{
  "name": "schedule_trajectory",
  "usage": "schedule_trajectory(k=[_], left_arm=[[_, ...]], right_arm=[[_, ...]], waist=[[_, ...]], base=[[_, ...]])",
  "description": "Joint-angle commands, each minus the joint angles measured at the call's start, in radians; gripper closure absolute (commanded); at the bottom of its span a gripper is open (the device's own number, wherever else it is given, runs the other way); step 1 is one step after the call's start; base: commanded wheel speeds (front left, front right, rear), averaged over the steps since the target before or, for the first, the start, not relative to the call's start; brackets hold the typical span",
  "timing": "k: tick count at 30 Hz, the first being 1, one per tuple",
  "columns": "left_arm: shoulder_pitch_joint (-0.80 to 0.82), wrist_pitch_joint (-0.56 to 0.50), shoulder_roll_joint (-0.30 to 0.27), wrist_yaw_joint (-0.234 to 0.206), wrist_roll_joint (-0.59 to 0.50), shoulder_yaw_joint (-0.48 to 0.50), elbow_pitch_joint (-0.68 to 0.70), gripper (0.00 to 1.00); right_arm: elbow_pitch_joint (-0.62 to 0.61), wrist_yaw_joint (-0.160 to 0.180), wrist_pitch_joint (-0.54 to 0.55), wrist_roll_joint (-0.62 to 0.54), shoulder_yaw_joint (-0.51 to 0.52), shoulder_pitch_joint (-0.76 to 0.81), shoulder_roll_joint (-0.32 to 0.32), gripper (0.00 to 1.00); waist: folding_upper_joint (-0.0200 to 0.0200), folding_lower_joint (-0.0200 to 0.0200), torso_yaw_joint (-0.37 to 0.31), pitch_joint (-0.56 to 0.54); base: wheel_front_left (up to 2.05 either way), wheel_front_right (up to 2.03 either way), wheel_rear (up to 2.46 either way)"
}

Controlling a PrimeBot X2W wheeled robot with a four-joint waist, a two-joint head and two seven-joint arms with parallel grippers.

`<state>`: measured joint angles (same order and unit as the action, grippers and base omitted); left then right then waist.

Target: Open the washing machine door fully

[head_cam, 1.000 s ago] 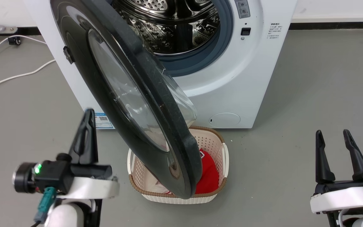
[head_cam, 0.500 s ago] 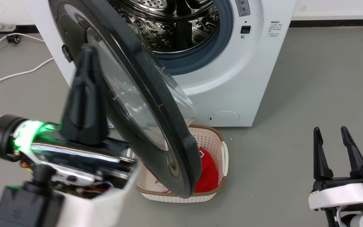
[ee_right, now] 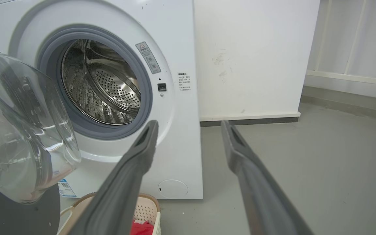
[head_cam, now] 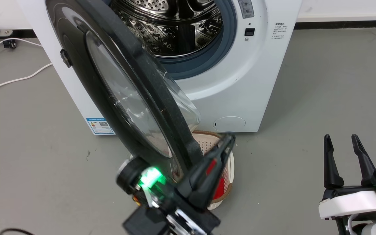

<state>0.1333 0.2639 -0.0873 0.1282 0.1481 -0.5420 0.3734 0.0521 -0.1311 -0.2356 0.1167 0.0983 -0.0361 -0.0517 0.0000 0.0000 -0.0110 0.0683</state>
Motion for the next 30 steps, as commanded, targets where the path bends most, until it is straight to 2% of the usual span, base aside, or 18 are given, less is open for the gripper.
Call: schedule_trajectory(k=[1, 6, 9, 16, 24, 30], left_arm=[[-0.013, 0.001, -0.006, 0.001, 0.006, -0.009, -0.011, 1.00], [-0.056, -0.026, -0.046, 0.002, 0.050, -0.061, -0.146, 1.00], [-0.052, -0.035, -0.049, 0.002, 0.066, -0.076, -0.212, 1.00], [0.014, -0.017, -0.019, -0.002, 0.083, -0.070, -0.340, 1.00], [0.081, -0.002, 0.012, -0.034, 0.086, -0.039, -0.444, 1.00], [0.086, 0.001, 0.015, -0.067, 0.092, -0.002, -0.487, 1.00]], right_arm=[[0.001, 0.001, 0.004, 0.006, 0.000, 0.006, 0.003, 0.00], [0.005, 0.001, 0.010, 0.009, -0.007, 0.011, 0.003, 0.00], [0.006, 0.001, 0.013, 0.012, -0.012, 0.010, 0.003, 0.00], [0.013, 0.001, 0.020, 0.020, -0.020, 0.003, 0.003, 0.00], [0.027, 0.001, 0.021, 0.033, -0.027, 0.003, 0.003, 0.00], [0.031, 0.001, 0.022, 0.039, -0.026, -0.003, 0.003, 0.00]], waist=[[0.0000, 0.0000, 0.002, -0.001], [0.0000, 0.0000, 0.006, -0.003], [0.0000, 0.0000, 0.006, -0.002], [0.0000, 0.0000, -0.005, 0.002], [0.0000, 0.0000, -0.022, 0.007], [0.0000, 0.0000, -0.023, 0.015]], base=[[0.00, 0.00, 0.00], [0.00, 0.00, 0.00], [0.00, 0.00, 0.00], [0.00, 0.00, 0.00], [0.00, 0.00, 0.00], [0.00, 0.00, 0.00]])
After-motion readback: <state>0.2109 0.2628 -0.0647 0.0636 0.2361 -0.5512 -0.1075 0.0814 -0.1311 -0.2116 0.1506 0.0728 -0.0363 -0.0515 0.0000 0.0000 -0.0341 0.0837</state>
